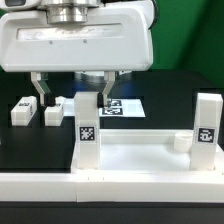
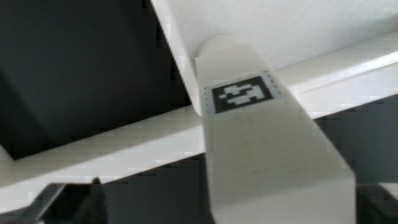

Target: Assemble desk

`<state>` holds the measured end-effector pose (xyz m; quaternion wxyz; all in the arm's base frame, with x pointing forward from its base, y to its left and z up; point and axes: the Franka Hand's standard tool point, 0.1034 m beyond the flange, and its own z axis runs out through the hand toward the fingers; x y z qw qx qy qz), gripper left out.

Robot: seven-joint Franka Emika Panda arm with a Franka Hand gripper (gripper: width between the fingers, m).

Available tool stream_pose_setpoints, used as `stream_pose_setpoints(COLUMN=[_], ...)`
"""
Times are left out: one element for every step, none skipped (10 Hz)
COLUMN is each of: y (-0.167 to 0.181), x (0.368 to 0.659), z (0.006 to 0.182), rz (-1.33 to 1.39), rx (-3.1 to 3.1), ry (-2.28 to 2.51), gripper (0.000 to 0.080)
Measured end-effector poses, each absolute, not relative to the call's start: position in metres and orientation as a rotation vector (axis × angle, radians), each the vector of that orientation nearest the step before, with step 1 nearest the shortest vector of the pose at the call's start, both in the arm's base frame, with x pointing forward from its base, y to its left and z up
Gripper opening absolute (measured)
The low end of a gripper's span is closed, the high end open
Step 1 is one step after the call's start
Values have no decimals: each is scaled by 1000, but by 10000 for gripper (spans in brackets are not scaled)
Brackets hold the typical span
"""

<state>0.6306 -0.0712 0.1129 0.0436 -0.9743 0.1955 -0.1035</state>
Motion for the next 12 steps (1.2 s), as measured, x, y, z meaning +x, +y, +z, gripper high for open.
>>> stream_pose_setpoints(y=[-73,-71,-68,-63,-59,-62,-62,-62,-62,-62,-64,-65], x=[631,630,630,632,633,633,633,633,633,633,633,633], z=[111,107,105,105,104,104,104,104,104,104,105,105], rz=[-315,-305,-291,-283,-281,-283,-283,-279,-278,-270,-265,-259], rx=[-2959,-2954,-2944,-2935,-2930,-2930,-2929,-2915,-2909,-2872,-2834,-2803], ry=[623,624,641,661,672,677,680,729,747,856,960,1038], gripper=[649,649,649,649,649,649,649,512,512,373,295,295])
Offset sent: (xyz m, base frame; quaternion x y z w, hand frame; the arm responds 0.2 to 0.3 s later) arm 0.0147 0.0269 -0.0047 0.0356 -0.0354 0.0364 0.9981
